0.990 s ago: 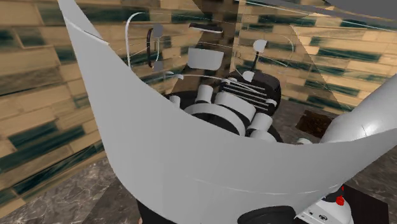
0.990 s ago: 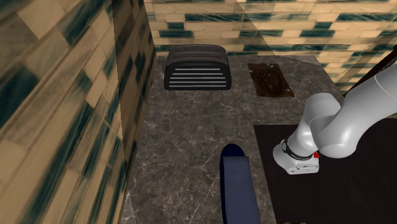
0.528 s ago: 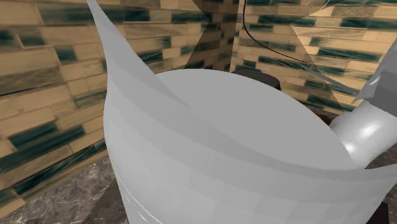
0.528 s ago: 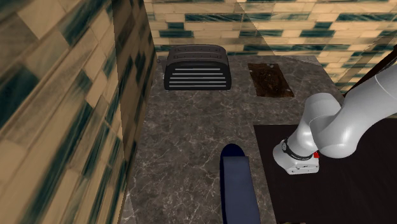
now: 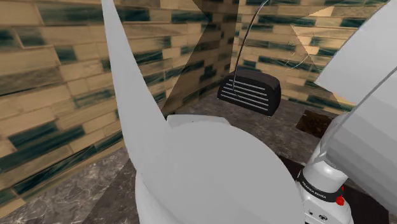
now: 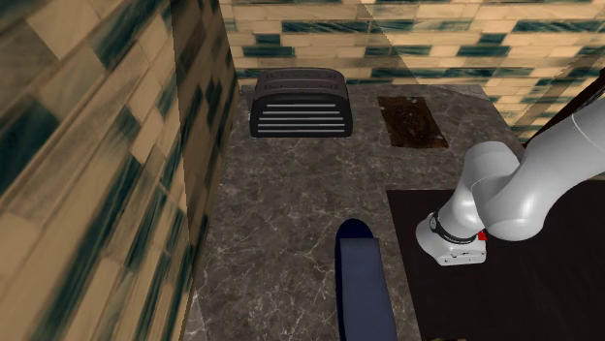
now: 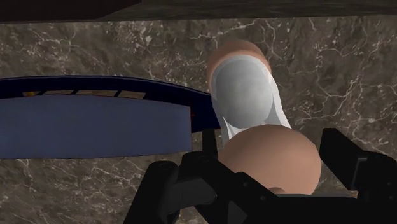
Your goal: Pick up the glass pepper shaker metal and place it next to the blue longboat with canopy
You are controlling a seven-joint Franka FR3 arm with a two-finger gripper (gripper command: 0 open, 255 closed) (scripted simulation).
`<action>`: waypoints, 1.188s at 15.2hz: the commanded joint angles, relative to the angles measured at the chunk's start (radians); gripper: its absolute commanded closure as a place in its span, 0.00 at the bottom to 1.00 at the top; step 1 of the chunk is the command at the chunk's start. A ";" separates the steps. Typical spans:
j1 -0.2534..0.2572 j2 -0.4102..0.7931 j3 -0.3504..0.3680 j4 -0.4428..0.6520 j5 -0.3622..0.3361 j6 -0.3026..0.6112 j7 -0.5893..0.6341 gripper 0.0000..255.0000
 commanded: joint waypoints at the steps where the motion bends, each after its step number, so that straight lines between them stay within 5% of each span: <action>1: -0.011 0.007 0.019 -0.024 -0.004 0.031 0.006 1.00; 10: -0.083 0.040 0.124 -0.113 -0.026 0.151 0.036 1.00; 18: -0.218 0.060 0.280 -0.174 -0.040 0.252 0.058 1.00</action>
